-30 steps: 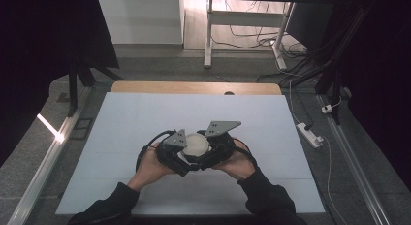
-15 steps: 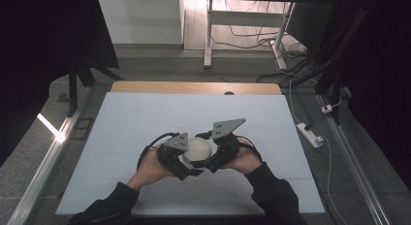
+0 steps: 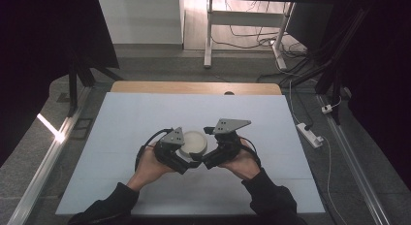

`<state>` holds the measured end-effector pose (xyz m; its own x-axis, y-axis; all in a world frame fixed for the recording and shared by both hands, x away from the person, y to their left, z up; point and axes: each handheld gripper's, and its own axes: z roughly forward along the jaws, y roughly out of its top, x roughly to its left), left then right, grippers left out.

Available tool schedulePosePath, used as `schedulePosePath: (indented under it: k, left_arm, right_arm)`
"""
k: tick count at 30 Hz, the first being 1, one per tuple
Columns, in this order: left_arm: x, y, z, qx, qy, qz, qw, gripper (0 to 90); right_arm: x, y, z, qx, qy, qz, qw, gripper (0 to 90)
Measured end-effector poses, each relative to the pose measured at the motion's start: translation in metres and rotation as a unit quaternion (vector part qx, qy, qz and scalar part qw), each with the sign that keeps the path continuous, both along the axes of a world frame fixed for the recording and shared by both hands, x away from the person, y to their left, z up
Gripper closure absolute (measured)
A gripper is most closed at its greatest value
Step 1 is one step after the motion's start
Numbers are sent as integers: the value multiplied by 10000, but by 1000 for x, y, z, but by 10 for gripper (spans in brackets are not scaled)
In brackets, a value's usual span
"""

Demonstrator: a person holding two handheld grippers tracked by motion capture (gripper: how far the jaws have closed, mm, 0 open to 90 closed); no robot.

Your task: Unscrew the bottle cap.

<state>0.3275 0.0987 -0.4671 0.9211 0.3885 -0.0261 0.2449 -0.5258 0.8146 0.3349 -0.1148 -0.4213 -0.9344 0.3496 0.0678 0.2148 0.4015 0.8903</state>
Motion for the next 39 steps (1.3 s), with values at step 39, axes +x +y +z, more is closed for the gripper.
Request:
schedulePosePath:
  k: [39]
  left_arm:
    - [-6, -5, 2, 17, 77, -1184, 9929, 74]
  right_arm:
    - [4, -4, -6, -38, -3, 1482, 9889, 69]
